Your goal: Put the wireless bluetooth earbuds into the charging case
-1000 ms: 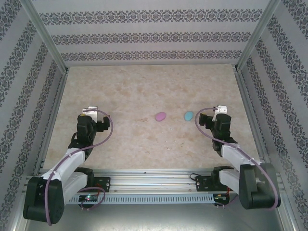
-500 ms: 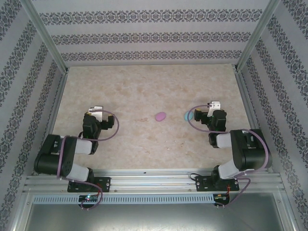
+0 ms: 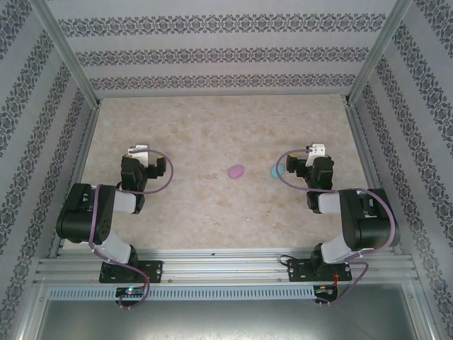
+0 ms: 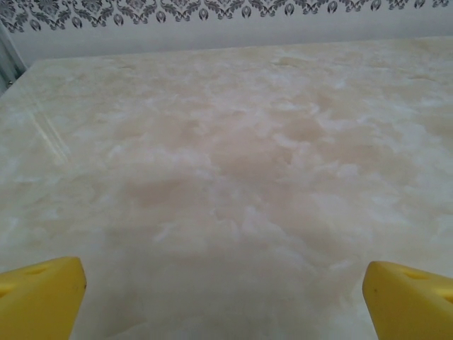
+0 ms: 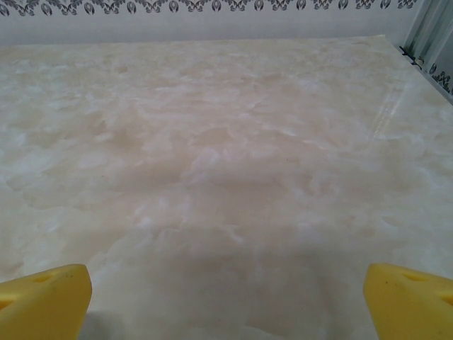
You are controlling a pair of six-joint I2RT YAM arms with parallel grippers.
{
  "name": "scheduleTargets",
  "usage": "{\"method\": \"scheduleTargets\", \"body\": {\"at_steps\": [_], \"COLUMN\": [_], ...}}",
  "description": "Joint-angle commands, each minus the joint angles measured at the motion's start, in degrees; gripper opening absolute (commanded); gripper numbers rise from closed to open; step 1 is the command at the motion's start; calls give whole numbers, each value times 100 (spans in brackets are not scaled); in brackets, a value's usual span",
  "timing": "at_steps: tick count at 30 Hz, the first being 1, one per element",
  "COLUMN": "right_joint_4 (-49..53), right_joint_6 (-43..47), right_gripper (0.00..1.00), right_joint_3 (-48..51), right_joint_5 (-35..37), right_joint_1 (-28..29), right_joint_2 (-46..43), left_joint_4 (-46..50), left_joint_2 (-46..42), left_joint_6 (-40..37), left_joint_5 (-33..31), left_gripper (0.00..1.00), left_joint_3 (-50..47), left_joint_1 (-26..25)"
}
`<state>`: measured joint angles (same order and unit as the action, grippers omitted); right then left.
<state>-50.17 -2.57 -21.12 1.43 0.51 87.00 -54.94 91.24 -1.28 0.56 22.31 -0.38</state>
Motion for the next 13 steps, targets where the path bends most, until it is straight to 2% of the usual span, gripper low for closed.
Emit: {"method": "scheduleTargets", "body": {"at_steps": [1,13], "right_joint_4": [-94,-80], "right_joint_6": [83,117], "right_gripper": [98,98], "right_joint_3": [-102,-102], "right_joint_5": [32,-18], "right_joint_1": [12,26], "right_joint_2": [-47,-47], "left_joint_4": [144,142], "left_joint_2": [-48,-45], "left_joint_6": [26,31], "left_joint_5": [167,168], "left_gripper": [100,100], "left_joint_3": [-18,-16], "left_joint_1": [34,30]}}
